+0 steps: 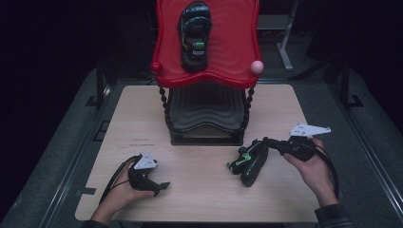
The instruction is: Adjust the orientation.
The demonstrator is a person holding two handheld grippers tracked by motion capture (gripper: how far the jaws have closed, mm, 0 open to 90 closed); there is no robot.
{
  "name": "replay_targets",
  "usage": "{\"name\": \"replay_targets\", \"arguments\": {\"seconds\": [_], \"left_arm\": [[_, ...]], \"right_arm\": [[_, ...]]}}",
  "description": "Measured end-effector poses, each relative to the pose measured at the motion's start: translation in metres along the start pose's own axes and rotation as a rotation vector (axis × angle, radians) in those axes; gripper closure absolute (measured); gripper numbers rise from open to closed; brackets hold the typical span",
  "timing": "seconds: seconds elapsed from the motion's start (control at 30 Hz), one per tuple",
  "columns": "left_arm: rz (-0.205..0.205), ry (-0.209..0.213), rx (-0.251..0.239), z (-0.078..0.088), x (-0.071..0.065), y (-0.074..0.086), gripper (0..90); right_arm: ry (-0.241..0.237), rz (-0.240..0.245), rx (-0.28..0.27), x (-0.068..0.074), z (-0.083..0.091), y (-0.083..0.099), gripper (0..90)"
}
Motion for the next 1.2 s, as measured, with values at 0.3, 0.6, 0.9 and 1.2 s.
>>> {"name": "replay_targets", "arguments": {"seconds": [0.3,0.6,0.9,1.2], "left_arm": [[0.000,0.000,0.000,0.000,0.000,0.000,0.0],[0.001,0.000,-0.001,0.000,0.000,0.000,0.0],[0.001,0.000,-0.001,0.000,0.000,0.000,0.0],[0.001,-0.001,-0.002,0.000,0.000,0.000,0.0]], "right_arm": [[0.007,0.014,0.032,-0.003,-0.015,0.004,90.0],[0.026,0.006,0.029,-0.007,0.012,0.011,90.0],[0.060,-0.016,0.040,-0.013,0.040,0.029,90.0],[0.083,-0.054,0.088,-0.022,0.058,0.054,90.0]]}}
Point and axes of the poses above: each handheld gripper's, and its own axes: z roughly backward along the jaws, y roughly out of its underside, x roughly to its left, the point moved 4 cm from there along -z, roughly forward along the jaws, and after that the axes turned 15 degrees about -x, right-handed, at the moved point
